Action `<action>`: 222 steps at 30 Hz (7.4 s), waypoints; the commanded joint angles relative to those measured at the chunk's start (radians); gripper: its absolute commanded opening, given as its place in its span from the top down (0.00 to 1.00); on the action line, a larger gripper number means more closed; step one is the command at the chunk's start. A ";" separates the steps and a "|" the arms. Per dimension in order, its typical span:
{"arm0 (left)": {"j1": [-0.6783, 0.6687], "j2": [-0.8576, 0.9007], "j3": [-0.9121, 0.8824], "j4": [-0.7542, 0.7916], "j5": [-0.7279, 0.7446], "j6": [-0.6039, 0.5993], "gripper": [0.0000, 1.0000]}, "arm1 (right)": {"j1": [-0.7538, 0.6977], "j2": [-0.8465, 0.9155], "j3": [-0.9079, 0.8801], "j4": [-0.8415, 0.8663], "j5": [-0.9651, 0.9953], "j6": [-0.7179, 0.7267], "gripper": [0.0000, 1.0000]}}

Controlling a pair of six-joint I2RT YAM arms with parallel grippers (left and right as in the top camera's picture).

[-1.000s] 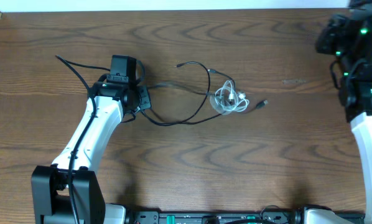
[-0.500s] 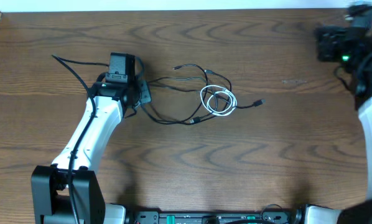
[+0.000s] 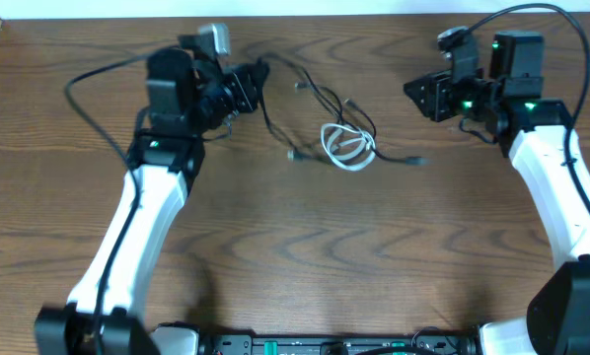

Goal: Untangle cables

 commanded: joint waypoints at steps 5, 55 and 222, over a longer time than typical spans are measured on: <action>0.002 -0.183 0.029 0.140 0.055 -0.214 0.92 | 0.040 0.076 0.007 -0.002 -0.032 -0.022 0.61; 0.016 -0.244 0.029 0.248 -0.025 -0.376 0.92 | 0.422 0.518 0.007 0.433 -0.094 0.814 0.68; 0.197 0.192 0.017 -0.762 -0.523 -0.283 0.71 | 0.069 -0.065 0.013 -0.005 0.347 0.431 0.99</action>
